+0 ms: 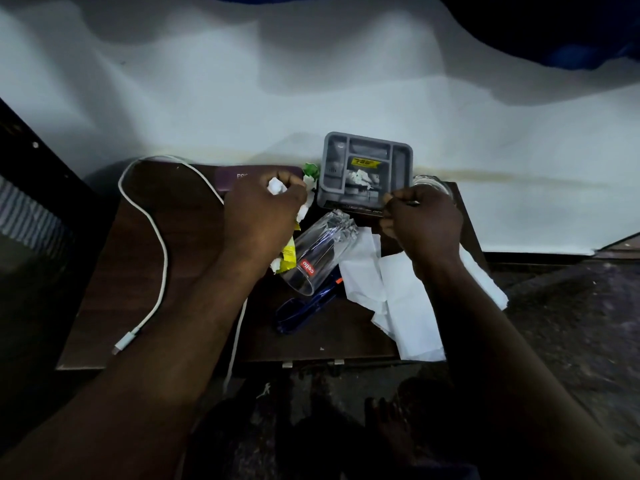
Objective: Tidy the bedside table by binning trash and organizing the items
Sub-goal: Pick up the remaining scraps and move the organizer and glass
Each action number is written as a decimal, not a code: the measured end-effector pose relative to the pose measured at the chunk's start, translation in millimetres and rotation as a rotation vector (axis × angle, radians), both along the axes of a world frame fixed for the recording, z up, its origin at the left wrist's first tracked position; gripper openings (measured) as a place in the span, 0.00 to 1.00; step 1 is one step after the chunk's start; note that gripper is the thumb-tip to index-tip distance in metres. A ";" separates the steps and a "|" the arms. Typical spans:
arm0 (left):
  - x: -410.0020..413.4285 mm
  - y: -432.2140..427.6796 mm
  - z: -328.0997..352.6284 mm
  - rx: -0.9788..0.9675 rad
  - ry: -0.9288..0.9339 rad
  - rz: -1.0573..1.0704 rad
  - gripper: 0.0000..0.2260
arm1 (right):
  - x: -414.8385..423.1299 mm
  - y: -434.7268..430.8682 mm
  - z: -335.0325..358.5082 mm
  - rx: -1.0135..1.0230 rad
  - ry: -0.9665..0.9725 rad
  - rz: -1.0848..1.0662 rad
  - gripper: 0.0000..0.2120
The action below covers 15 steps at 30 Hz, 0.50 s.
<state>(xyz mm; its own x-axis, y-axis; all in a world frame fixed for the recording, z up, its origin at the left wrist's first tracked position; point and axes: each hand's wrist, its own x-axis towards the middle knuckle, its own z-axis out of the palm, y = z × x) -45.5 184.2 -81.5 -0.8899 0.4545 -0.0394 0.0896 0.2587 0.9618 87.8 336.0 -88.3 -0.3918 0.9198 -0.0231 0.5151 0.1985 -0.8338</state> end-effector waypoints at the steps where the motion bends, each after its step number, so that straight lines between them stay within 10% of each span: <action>1: -0.2 1.0 -0.6 0.008 -0.010 0.007 0.08 | -0.4 0.2 -0.4 0.012 0.012 -0.010 0.06; 15: 9.1 0.2 -0.3 -0.003 0.089 -0.228 0.27 | -1.8 -10.5 14.7 0.090 0.201 -0.055 0.04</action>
